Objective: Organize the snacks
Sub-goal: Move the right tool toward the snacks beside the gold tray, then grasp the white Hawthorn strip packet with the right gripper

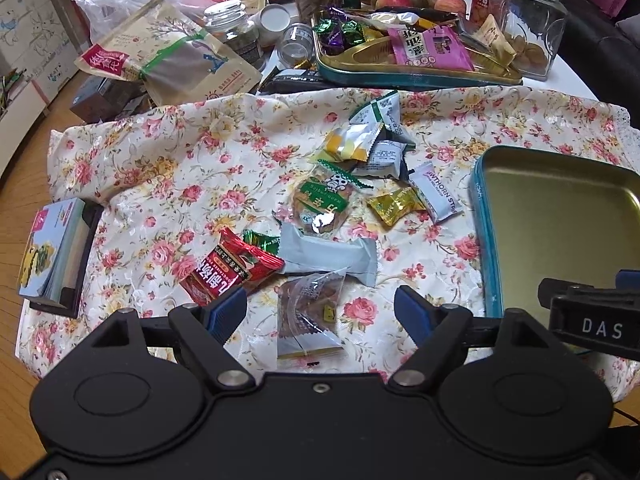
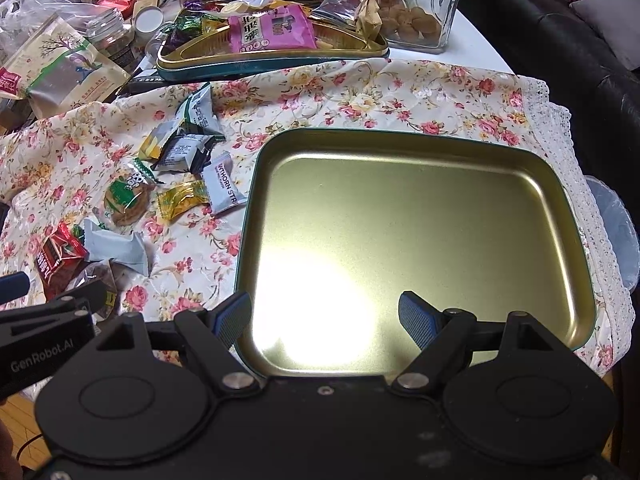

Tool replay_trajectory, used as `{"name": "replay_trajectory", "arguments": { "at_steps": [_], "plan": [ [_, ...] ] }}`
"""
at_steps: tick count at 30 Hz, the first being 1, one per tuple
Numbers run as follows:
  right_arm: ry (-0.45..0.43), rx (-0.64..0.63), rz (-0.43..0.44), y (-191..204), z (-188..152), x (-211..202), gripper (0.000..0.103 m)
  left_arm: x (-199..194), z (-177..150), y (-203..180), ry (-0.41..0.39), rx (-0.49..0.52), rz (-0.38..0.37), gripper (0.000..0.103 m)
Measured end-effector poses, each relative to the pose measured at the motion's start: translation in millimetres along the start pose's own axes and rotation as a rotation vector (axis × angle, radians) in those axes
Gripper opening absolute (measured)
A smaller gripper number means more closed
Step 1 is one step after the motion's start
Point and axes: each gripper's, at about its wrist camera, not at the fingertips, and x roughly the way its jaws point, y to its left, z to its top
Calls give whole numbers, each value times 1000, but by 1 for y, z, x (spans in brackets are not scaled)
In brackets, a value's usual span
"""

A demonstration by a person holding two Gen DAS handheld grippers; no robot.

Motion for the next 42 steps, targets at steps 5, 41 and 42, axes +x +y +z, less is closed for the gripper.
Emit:
{"name": "replay_trajectory", "arguments": {
  "at_steps": [5,41,42],
  "plan": [
    [-4,-8,-13,1,1,1,84,-1,0,1,-13,-5,11,81],
    [-37,-79,-121,33,100,15,95,-15,82,94,-85,-140,117,80],
    [-39,-66,-103,33,108,18,93,-16,83,94,-89,-134,115,80]
  ]
}}
